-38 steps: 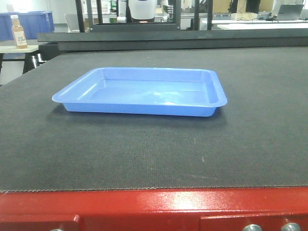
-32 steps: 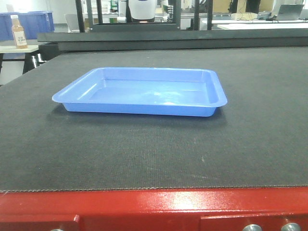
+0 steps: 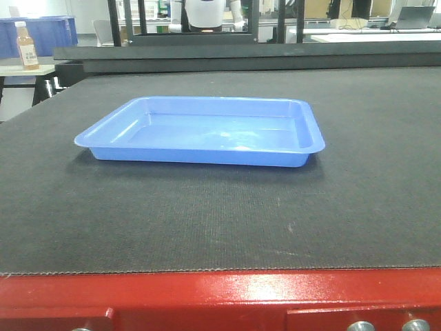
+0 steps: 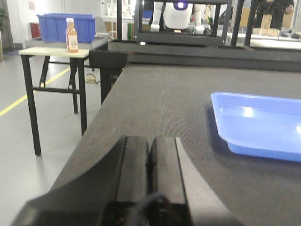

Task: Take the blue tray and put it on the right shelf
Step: 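Move both grippers down toward the long edges of the blue tray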

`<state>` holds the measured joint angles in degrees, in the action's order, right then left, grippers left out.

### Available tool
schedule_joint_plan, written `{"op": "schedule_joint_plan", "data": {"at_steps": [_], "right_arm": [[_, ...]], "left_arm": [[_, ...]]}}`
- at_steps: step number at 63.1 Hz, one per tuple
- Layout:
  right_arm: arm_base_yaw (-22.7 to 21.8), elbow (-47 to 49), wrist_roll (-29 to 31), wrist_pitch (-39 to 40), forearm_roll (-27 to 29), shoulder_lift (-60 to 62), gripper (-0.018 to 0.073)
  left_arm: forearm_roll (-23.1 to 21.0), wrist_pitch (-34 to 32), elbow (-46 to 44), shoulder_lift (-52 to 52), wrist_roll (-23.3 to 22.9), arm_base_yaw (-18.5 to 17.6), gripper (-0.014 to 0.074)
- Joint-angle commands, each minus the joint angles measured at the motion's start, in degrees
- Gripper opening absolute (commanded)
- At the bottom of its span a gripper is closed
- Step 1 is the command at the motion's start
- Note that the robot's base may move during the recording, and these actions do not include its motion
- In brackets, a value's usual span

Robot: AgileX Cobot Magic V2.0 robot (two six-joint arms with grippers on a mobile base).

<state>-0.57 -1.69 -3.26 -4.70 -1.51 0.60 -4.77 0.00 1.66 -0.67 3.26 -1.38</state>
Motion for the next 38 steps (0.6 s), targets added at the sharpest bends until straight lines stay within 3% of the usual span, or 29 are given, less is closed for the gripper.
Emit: {"op": "schedule_joint_plan", "data": {"at_steps": [1,18,26,30,38], "right_arm": [[-0.04,1.37,0.45,5.36,-0.92,1.17,0.0017],[-0.09,1.37,0.45,12.6,-0.92,1.17,0.0017],[-0.11,3.24,0.39,16.05,0.66,1.17,0.0017],[-0.11,7.55,0.39,14.28,1.51,0.72,0.0017],[-0.05,19.69,0.39,5.57,2.19,-4.71,0.0022]], "left_arm": [[-0.43,-7.69,1.74,-0.84,0.07,-0.07,-0.0048],[-0.43,-10.04,1.63,-0.64,0.07,-0.07,-0.0048],[-2.41,-13.38,0.01,-0.2,0.07,-0.07,-0.0048],[-1.68,-10.23,-4.71,1.14,0.07,-0.07,-0.0048],[4.77,2.98,-20.1,7.89,0.07,-0.19,-0.0047]]}}
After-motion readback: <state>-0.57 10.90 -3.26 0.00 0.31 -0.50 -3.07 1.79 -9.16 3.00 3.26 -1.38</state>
